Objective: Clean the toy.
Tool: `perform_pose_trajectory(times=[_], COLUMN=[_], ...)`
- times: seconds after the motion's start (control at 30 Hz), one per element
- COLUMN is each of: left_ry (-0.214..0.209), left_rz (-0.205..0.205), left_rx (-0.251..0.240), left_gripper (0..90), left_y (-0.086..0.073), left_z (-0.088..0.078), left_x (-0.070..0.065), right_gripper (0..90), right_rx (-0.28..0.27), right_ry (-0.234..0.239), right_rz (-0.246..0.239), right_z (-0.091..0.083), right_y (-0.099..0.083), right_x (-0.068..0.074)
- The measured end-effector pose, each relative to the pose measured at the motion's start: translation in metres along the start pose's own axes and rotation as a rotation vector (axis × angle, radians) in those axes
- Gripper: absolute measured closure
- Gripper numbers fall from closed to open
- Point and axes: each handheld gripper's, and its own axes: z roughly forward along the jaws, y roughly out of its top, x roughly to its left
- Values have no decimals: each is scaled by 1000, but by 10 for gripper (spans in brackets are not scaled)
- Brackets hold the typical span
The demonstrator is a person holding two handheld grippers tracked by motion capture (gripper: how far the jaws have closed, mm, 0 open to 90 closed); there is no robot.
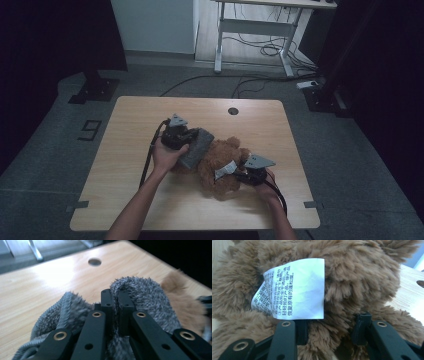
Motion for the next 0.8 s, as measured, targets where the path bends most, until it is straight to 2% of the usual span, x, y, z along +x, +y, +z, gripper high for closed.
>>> perform_pose_trajectory(times=[0.03, 0.1, 0.2, 0.27, 0.37, 0.47, 0.57, 0.7, 0.8], left_ry=[-4, -9, -22, -28, -14, -6, -25, -33, -58], left_rz=[-4, -5, -17, -22, -12, -8, -22, -1, 13], left_rx=[36, 68, 78, 74, 61, 37, 1, -26, -38], left_gripper=[850, 850, 861, 863, 863, 863, 862, 862, 862], left_y=[-2, -10, -20, -25, -32, -40, -49, -56, -61], left_z=[8, 16, 18, 15, 8, 2, -5, -14, -19], left_x=[1, 3, 8, 9, 5, 2, 2, -6, -13], right_gripper=[573, 572, 556, 506, 388, 286, 197, 137, 125], right_rx=[1, -2, -5, -13, -13, -33, -55, -103, -102], right_ry=[1, 5, 12, 9, -3, 9, 27, 41, 45], right_rz=[0, 7, 19, 35, 74, 156, 232, 297, 302], right_z=[0, 0, 1, 2, 0, -7, -16, -27, -25], right_y=[0, 0, -1, -1, 0, 1, 3, 12, 22], right_x=[0, -1, -2, -1, 1, -1, -6, -8, -2])
